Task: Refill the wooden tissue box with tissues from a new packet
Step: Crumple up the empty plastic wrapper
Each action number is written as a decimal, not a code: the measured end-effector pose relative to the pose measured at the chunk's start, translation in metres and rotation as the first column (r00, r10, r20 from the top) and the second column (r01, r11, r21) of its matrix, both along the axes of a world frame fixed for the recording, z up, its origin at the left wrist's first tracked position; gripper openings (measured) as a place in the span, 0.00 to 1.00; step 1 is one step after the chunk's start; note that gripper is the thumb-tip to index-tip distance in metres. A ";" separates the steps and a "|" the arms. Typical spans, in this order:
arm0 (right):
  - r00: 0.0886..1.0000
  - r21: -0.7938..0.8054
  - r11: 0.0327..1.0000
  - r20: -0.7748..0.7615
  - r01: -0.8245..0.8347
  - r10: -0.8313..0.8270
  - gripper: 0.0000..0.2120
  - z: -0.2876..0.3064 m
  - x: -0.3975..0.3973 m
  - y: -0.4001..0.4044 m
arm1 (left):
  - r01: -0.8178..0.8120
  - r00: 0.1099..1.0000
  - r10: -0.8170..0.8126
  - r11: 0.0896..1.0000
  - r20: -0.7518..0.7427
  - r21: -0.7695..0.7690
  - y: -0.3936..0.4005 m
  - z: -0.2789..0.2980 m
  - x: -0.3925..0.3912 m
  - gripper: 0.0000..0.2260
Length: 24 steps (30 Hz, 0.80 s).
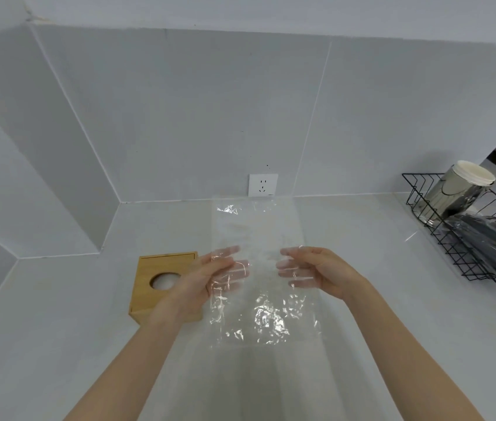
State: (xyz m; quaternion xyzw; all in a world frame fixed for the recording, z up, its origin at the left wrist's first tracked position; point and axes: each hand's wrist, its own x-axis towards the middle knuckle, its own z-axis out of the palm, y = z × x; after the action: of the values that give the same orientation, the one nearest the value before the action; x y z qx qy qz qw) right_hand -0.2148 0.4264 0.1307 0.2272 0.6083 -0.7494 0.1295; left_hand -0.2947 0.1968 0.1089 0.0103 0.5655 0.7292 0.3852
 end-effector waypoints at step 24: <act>0.986 -0.199 0.968 -0.043 0.151 -0.163 0.10 -0.022 0.003 0.010 | 0.012 0.999 -0.018 0.988 0.037 0.152 -0.036 -0.007 -0.007 0.17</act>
State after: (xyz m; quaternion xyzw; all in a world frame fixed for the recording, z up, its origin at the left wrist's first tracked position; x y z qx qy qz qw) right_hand -0.2123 0.4362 0.1083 0.2384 0.5156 -0.8197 0.0733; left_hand -0.3022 0.1613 0.1020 0.0300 0.5009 0.7672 0.3996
